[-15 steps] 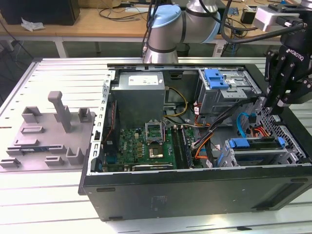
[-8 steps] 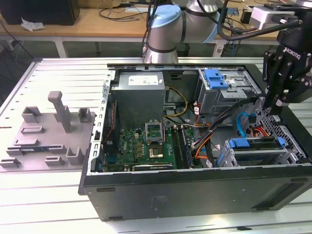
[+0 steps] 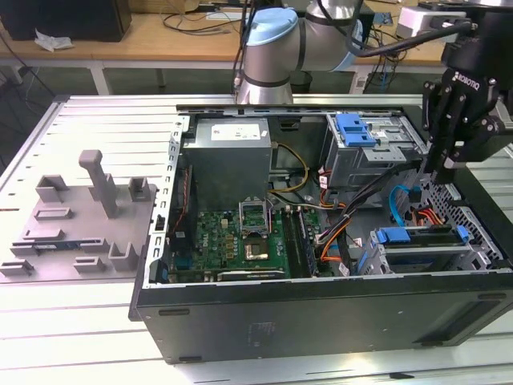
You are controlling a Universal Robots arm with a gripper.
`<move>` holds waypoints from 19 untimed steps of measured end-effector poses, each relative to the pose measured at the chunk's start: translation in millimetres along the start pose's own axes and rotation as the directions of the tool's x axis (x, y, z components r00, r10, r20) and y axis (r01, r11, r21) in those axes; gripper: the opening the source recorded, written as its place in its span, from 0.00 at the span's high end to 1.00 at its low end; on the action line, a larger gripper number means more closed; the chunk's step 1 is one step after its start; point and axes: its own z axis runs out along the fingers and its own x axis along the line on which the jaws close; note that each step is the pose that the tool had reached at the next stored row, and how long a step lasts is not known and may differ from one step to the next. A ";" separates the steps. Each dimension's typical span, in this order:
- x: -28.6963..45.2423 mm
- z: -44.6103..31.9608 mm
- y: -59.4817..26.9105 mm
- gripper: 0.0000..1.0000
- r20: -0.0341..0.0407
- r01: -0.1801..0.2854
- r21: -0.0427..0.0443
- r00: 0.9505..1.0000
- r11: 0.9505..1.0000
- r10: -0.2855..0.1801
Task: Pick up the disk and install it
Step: 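Insert the second disk wire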
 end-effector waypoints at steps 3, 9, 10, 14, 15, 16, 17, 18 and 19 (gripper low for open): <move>-2.9 0.1 3.1 0.70 -0.009 0.000 0.000 1.000 1.000 0.000; -4.8 1.2 10.3 0.70 -0.016 0.001 0.001 1.000 1.000 -0.001; -4.8 1.5 10.8 0.70 -0.016 0.001 0.001 1.000 1.000 -0.001; -5.0 2.5 11.9 0.70 -0.017 0.001 0.001 1.000 1.000 -0.001; -5.1 2.7 12.0 0.70 -0.017 0.001 0.001 1.000 1.000 -0.001; -5.1 2.9 12.1 0.70 -0.018 0.001 0.001 1.000 1.000 -0.001; -5.2 3.2 12.1 0.70 -0.019 0.001 0.001 1.000 1.000 -0.001; -5.2 3.4 12.2 0.70 -0.020 0.001 0.001 1.000 1.000 -0.001; -5.2 3.7 12.3 0.70 -0.021 0.001 0.001 1.000 1.000 -0.001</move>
